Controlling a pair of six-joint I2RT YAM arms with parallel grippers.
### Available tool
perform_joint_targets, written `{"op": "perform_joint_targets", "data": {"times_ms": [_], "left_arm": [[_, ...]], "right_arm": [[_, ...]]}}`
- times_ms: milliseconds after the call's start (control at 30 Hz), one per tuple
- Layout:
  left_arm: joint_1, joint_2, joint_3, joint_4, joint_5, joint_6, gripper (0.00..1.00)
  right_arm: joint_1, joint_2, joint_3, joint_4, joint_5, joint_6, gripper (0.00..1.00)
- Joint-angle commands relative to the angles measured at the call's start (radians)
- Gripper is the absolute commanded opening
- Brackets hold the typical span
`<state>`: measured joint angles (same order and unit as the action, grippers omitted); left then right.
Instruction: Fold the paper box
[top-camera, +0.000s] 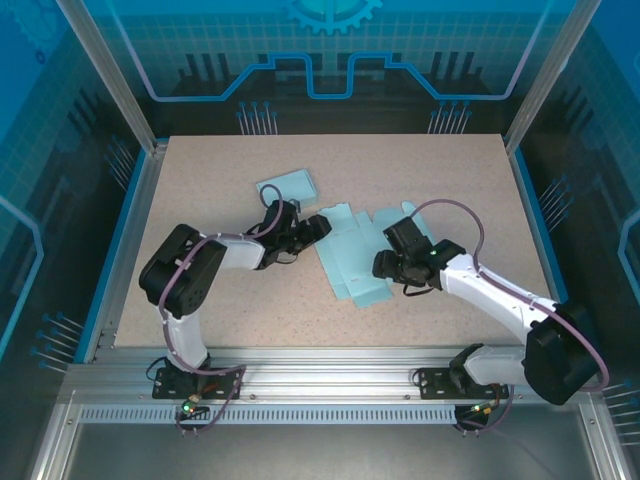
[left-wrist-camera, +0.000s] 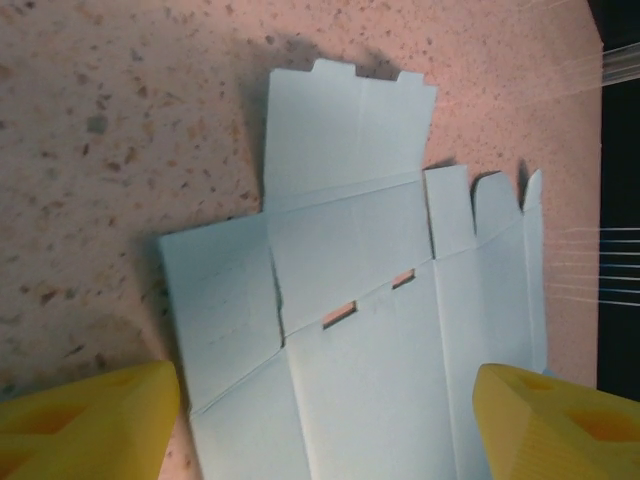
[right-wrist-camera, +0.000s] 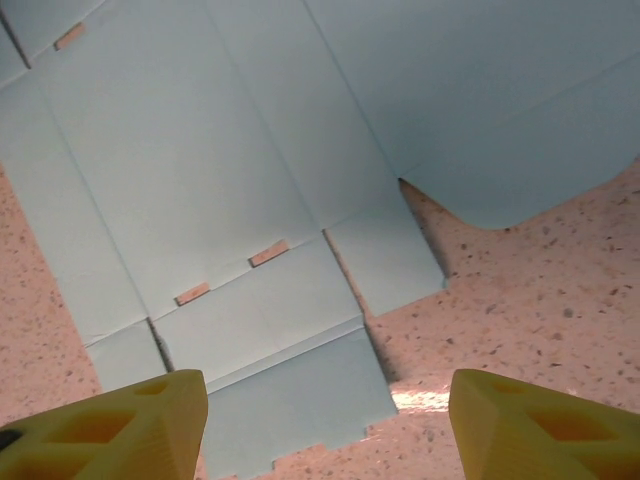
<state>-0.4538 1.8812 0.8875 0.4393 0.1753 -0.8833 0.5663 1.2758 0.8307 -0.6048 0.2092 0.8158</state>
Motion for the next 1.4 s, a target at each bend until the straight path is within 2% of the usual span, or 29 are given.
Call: {"op": "perform_joint_targets", "data": {"times_ms": [0,200,400,600,900,1133,1267,1367], "left_arm": [[-0.005,0.07,0.016,0.018,0.039,0.018,0.78],[-0.005,0.064,0.016,0.012,0.033,0.021,0.79],[-0.005,0.065,0.009,0.041,0.033,0.009,0.79],[-0.006,0.074,0.005,0.105,0.043,-0.012,0.78],[-0.006,0.099,-0.01,0.301,0.067,-0.052,0.78],[-0.013,0.14,-0.002,0.487,0.112,-0.089,0.68],[-0.018,0.149,0.017,0.458,0.12,-0.079,0.63],[-0.022,0.14,0.035,0.313,0.087,-0.046,0.63]], "right_arm": [[-0.057,0.042,-0.004,0.021,0.032,-0.048,0.63],[-0.185,0.19,0.112,0.097,-0.049,-0.166,0.58],[-0.197,0.383,0.225,0.061,-0.01,-0.197,0.52],[-0.203,0.492,0.246,0.08,-0.04,-0.183,0.49],[-0.201,0.558,0.279,0.072,-0.055,-0.183,0.48],[-0.203,0.58,0.293,0.077,-0.086,-0.183,0.48],[-0.202,0.595,0.298,0.082,-0.096,-0.182,0.48],[-0.203,0.601,0.299,0.086,-0.101,-0.181,0.48]]}}
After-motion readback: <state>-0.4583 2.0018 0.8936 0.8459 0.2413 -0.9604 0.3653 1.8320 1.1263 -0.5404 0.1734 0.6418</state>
